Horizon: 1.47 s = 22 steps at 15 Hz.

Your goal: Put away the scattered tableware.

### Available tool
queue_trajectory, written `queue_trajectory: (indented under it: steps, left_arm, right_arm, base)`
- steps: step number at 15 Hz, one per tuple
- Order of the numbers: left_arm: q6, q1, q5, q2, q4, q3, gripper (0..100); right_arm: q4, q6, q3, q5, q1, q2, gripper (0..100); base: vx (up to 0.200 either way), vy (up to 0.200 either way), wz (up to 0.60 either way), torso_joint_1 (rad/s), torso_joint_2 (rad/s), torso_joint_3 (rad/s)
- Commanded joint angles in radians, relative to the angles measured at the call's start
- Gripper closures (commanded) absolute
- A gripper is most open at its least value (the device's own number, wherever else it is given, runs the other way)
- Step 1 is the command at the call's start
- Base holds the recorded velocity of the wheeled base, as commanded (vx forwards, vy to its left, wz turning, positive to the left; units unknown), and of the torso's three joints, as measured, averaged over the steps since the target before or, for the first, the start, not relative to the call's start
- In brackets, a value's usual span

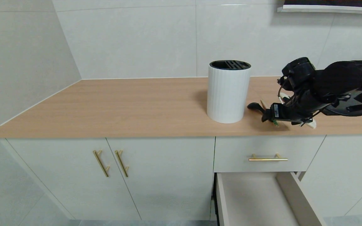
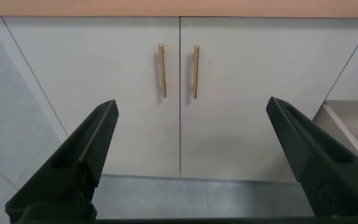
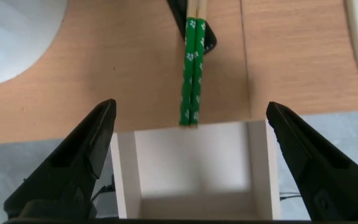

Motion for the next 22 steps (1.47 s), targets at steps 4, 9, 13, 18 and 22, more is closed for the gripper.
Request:
queue_trajectory:
  steps: [4,9,13,18,22]
  left_arm:
    - [0.0,0.0,0.0,0.001,0.0,0.0,0]
    - [0.0,0.0,0.0,0.001,-0.002,0.0,0]
    - [0.0,0.0,0.0,0.001,-0.002,0.0,0]
    - [0.0,0.0,0.0,0.001,0.0,0.0,0]
    - [0.0,0.0,0.0,0.001,0.0,0.0,0]
  right_arm:
    - [-0.013,0.011,-0.019,0.0,-0.009,0.051,100]
    - [-0.013,0.012,-0.027,-0.003,-0.009,0.065,100]
    - [-0.004,0.015,-0.018,-0.01,-0.013,-0.001,100]
    - [-0.004,0.017,0.16,0.001,-0.003,-0.337,100]
    - [0.001,0.031,0.381,0.199,0.088,-0.659,100]
  base:
    - [0.0,0.0,0.0,0.0,0.0,0.0]
    - [0.0,0.0,0.0,0.0,0.0,0.0]
    - [0.0,0.0,0.0,0.0,0.0,0.0]
    - [0.0,0.0,0.0,0.0,0.0,0.0]
    - [0.0,0.0,0.0,0.0,0.0,0.0]
